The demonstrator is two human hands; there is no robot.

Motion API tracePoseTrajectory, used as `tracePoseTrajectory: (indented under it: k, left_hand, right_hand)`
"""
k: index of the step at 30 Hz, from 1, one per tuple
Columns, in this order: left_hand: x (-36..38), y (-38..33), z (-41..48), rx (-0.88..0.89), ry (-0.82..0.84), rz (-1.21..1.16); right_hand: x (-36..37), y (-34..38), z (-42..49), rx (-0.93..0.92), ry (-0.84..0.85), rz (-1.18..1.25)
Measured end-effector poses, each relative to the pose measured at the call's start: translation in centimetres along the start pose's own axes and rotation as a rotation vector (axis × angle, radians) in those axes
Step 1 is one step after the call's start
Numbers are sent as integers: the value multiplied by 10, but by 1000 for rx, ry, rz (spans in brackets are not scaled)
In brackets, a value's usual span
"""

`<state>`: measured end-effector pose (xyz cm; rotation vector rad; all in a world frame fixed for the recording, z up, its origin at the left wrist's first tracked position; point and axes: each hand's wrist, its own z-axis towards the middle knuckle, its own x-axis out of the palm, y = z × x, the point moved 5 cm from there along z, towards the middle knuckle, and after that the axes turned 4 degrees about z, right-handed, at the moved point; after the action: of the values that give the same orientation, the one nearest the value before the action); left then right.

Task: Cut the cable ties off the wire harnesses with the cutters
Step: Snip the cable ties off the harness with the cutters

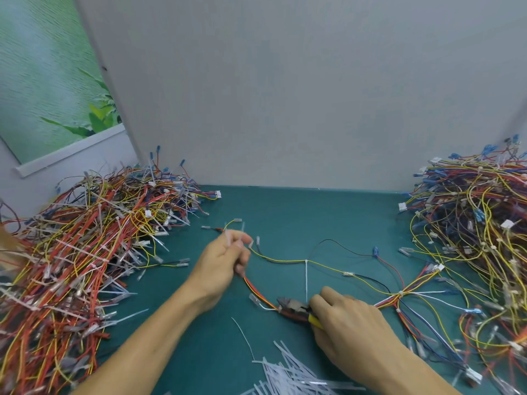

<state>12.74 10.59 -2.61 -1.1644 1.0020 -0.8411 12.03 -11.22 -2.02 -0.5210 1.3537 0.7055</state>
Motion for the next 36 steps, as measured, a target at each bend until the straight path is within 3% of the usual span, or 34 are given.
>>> tracePoseTrajectory:
  k: [8,10,15,22,29,31,36]
  left_hand:
    - [-52,-7,11,-162,-163,39]
    - [-56,-3,9,-150,-127,205]
    - [-59,4,7,-80,7,886]
    - [-50,14,0,-86,156,1170]
    - [-47,5,-8,-75,258,977]
    - [-47,-2,-9,-16,260,970]
    - [-41,-22,-14,136,220,922]
  right_hand:
    - [2,19,10,-12,-148,-39]
    - [4,28,18,-2,-162,-14]
    - [14,53,35,-60,-193,25]
    - [25,49,32,-110,-147,37]
    - [19,39,27,-178,22,165]
    - [18,33,32,-84,129,373]
    - [4,30,64,107,49,707]
